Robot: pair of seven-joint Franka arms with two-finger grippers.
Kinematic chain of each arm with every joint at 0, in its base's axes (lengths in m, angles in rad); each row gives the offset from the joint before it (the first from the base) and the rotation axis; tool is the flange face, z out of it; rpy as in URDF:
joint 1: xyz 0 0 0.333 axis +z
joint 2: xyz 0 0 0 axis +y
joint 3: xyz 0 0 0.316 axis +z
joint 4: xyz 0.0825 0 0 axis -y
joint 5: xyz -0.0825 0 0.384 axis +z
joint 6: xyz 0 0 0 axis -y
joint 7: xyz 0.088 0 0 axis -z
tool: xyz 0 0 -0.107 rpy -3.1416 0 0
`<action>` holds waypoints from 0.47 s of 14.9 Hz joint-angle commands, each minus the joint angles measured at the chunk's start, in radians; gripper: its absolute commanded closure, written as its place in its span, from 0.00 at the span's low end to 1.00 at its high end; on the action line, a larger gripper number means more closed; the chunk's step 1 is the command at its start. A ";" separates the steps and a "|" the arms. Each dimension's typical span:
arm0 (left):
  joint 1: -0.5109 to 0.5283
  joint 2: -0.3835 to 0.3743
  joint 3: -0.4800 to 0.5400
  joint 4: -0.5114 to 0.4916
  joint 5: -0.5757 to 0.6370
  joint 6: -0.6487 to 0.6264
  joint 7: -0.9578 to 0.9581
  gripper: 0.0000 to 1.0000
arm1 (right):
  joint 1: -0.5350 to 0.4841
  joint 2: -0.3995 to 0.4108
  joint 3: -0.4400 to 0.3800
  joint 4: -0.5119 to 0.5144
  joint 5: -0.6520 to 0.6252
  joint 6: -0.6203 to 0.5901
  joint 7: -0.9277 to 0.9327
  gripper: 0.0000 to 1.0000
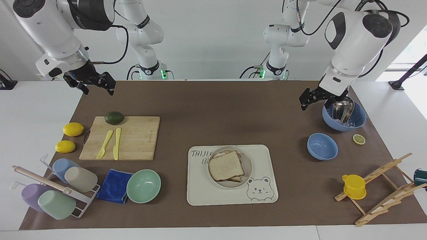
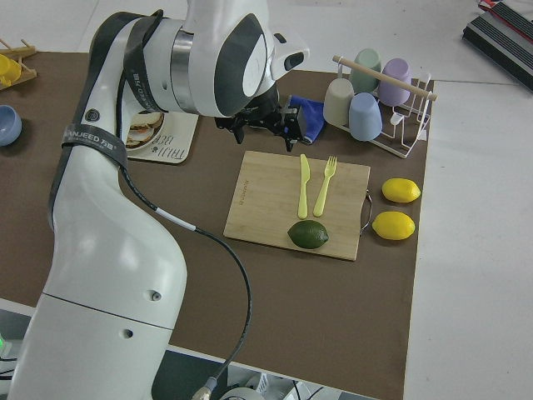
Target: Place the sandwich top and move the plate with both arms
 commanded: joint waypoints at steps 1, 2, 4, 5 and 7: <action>0.059 -0.070 -0.048 -0.039 0.019 -0.068 0.015 0.00 | -0.008 -0.003 0.003 -0.003 0.016 -0.012 -0.018 0.00; 0.099 -0.071 -0.090 -0.039 0.019 -0.082 0.029 0.00 | -0.008 -0.004 0.003 -0.003 0.016 -0.012 -0.018 0.00; 0.192 -0.077 -0.190 -0.063 0.017 -0.079 0.055 0.00 | -0.008 -0.003 0.003 -0.003 0.016 -0.012 -0.018 0.00; 0.191 -0.091 -0.192 -0.092 0.017 -0.064 0.055 0.00 | -0.008 -0.003 0.003 -0.003 0.016 -0.012 -0.018 0.00; 0.188 -0.108 -0.190 -0.126 0.017 -0.042 0.054 0.00 | -0.008 -0.003 0.003 -0.003 0.016 -0.012 -0.018 0.00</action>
